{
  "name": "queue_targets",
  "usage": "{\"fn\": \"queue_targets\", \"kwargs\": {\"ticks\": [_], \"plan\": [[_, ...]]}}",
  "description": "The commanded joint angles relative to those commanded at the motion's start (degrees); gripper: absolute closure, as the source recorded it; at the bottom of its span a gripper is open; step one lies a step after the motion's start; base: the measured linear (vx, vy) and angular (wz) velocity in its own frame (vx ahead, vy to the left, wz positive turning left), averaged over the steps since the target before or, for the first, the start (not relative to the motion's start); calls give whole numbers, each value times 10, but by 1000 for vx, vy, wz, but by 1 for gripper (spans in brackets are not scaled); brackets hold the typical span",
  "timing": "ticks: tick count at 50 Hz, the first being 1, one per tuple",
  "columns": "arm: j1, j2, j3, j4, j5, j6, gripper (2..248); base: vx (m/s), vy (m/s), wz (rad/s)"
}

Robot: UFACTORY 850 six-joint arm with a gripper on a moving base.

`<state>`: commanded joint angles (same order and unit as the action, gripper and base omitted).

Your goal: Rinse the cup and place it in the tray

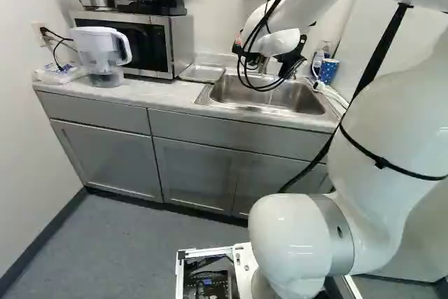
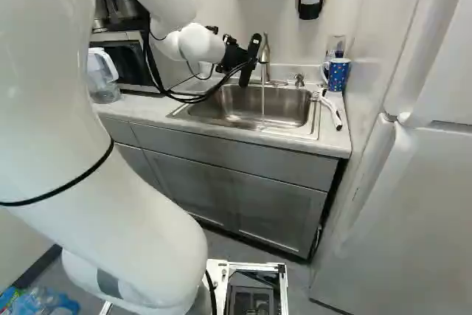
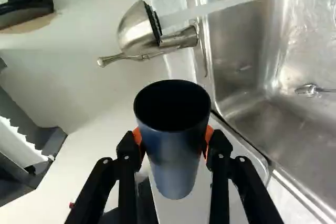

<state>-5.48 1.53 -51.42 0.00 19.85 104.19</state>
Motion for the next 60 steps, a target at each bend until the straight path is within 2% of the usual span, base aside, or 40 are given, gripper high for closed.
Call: {"fn": "queue_targets", "kwargs": {"ticks": [60], "plan": [[0,0,0,0,0,-361,125,0,0,0]]}}
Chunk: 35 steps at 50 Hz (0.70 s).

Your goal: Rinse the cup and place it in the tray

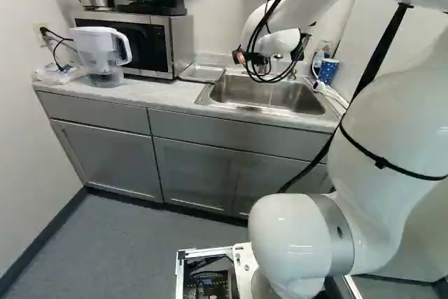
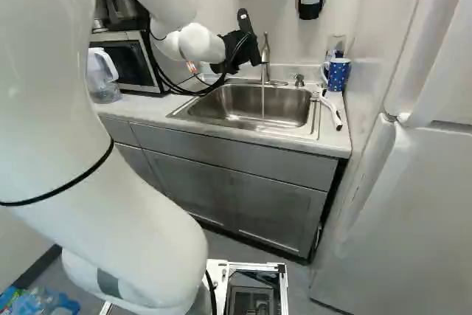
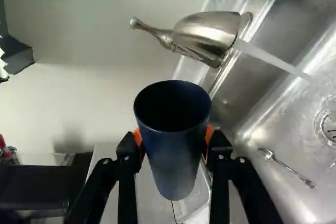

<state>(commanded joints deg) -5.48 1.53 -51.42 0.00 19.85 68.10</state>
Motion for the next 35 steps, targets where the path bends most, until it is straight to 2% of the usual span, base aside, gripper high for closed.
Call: {"fn": "queue_targets", "kwargs": {"ticks": [35], "plan": [[0,0,0,0,0,-211,125,0,0,0]]}}
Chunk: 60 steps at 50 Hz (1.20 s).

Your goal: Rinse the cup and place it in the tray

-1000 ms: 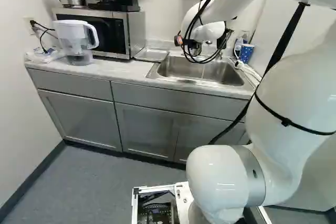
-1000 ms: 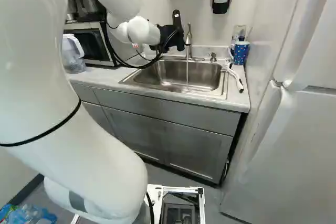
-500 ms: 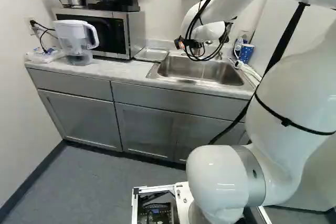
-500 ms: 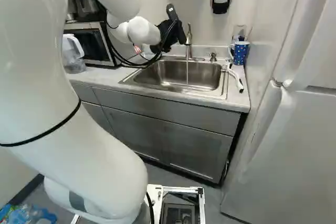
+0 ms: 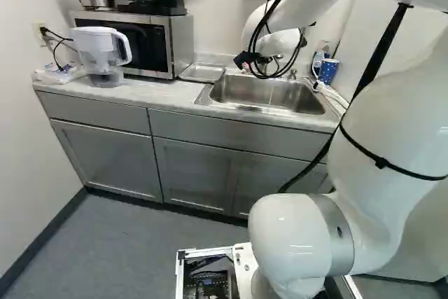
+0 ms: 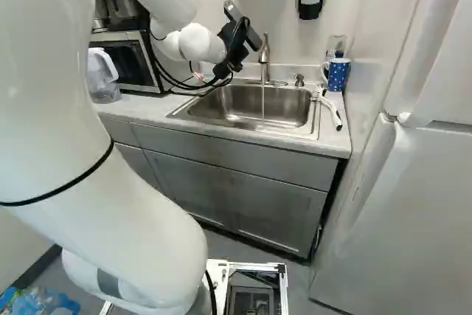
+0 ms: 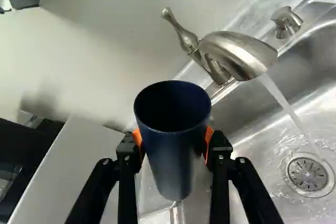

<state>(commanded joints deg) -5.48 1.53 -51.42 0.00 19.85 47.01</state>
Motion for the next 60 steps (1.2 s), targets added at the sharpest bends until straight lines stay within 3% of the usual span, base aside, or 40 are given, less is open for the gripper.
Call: {"fn": "queue_targets", "kwargs": {"ticks": [60], "plan": [[0,0,0,0,0,-362,125,0,0,0]]}}
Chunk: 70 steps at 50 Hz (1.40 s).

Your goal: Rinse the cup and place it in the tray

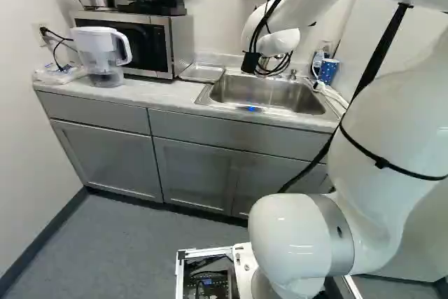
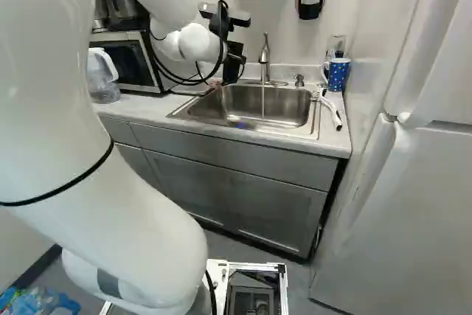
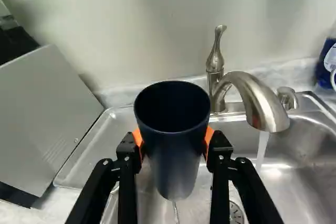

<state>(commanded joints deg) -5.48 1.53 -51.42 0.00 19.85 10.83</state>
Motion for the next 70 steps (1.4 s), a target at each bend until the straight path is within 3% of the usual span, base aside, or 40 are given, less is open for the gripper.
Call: {"fn": "queue_targets", "kwargs": {"ticks": [12,38,70], "plan": [[0,0,0,0,0,-72,125,0,0,0],[2,-2,-4,0,0,-72,125,0,0,0],[48,-38,-78,0,0,-72,125,0,0,0]]}}
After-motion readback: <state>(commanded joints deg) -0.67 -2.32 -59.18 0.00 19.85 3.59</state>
